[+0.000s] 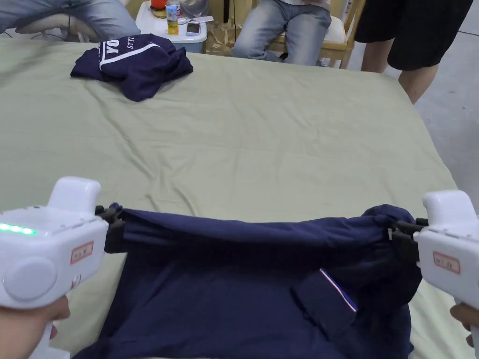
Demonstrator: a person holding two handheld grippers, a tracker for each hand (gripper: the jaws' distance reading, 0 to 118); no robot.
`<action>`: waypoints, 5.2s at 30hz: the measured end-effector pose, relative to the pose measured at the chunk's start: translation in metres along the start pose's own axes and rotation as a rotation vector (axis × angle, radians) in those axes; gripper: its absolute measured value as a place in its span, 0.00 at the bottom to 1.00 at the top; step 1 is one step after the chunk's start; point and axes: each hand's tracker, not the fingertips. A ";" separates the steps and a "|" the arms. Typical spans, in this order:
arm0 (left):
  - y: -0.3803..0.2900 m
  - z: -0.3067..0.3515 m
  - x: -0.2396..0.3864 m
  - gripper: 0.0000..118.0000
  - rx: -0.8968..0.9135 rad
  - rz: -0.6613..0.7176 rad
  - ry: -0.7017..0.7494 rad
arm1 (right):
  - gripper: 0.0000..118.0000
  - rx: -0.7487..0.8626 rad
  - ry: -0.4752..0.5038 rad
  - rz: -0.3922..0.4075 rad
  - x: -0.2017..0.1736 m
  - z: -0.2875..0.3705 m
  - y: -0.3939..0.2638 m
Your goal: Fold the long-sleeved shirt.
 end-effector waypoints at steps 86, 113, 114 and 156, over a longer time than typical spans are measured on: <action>-0.109 -0.080 -0.060 0.04 -0.317 0.400 -0.180 | 0.01 -0.159 0.244 -0.014 -0.152 0.066 -0.101; -0.048 -0.022 -0.147 0.00 -0.307 0.356 -0.180 | 0.01 -0.176 0.263 -0.035 -0.157 0.064 -0.101; -0.045 -0.021 -0.155 0.00 -0.304 0.364 -0.177 | 0.01 -0.174 0.265 -0.035 -0.157 0.065 -0.100; 0.020 -0.041 0.279 0.00 -0.235 0.059 -0.483 | 0.01 -0.057 0.108 -0.238 -0.041 0.158 -0.132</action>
